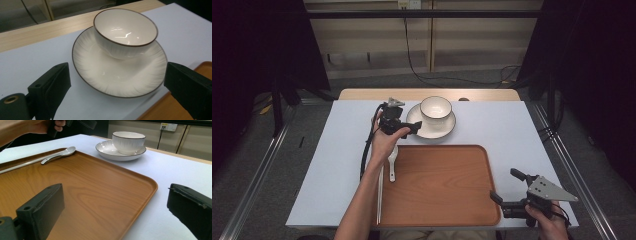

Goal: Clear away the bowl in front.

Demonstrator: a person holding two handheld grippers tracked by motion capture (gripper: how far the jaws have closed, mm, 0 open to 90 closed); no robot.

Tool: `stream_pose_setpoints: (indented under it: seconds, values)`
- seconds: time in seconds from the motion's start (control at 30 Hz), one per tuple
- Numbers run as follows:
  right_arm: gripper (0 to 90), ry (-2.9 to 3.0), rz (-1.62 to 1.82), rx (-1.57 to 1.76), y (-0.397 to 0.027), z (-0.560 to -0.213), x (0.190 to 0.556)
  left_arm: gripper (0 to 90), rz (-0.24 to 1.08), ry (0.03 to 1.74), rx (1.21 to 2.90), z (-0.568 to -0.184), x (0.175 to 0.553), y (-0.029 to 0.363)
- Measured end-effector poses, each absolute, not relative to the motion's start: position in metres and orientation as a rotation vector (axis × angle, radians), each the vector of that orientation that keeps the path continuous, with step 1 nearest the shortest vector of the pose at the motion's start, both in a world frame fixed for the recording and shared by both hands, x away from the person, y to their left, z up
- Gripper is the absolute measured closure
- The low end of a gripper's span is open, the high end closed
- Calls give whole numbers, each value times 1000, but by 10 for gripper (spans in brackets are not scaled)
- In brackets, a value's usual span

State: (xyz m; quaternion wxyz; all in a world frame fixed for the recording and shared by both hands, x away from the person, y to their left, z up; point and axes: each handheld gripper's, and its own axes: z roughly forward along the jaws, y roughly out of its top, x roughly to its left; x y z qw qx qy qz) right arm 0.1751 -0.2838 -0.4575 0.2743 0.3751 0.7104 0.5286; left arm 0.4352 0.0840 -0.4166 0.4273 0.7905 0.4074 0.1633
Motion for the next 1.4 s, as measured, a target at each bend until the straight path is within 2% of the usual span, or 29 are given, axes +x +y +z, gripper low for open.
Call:
stream_pose_setpoints:
  seconds: [0.1,0.17,0.23,0.33,0.4,0.5,0.73,0.8,0.97,1.17,1.23,1.3,1.4]
  values:
    - [6,1912,1424,1008,-284,-458,175,82,401,1016,1987,-416,443,80]
    - [7,1914,1422,1007,-284,-458,176,106,429,1027,2014,-415,449,77]
    - [8,1926,1419,1008,-283,-458,176,149,393,1057,2019,-417,457,75]
    - [8,1923,1421,997,-284,-458,176,145,388,1048,1999,-416,466,72]
    - [8,1927,1423,999,-283,-458,176,176,396,1062,1996,-415,472,70]
    - [8,1933,1424,999,-283,-458,176,169,446,1049,2033,-413,483,65]
    - [8,1919,1427,1001,-285,-458,175,190,403,1086,2022,-410,501,50]
    - [8,1921,1429,996,-284,-458,175,207,451,1120,2037,-412,506,45]
    - [8,1925,1437,996,-285,-457,174,253,368,1164,2081,-423,517,41]
    - [8,1919,1439,999,-285,-457,173,276,358,1211,2123,-432,521,33]
    - [8,1919,1438,991,-285,-457,173,325,362,1205,2124,-432,521,34]
    - [8,1916,1440,994,-285,-457,173,331,388,1204,2147,-431,520,33]
    - [8,1918,1440,994,-285,-457,173,437,325,1202,2170,-430,521,32]
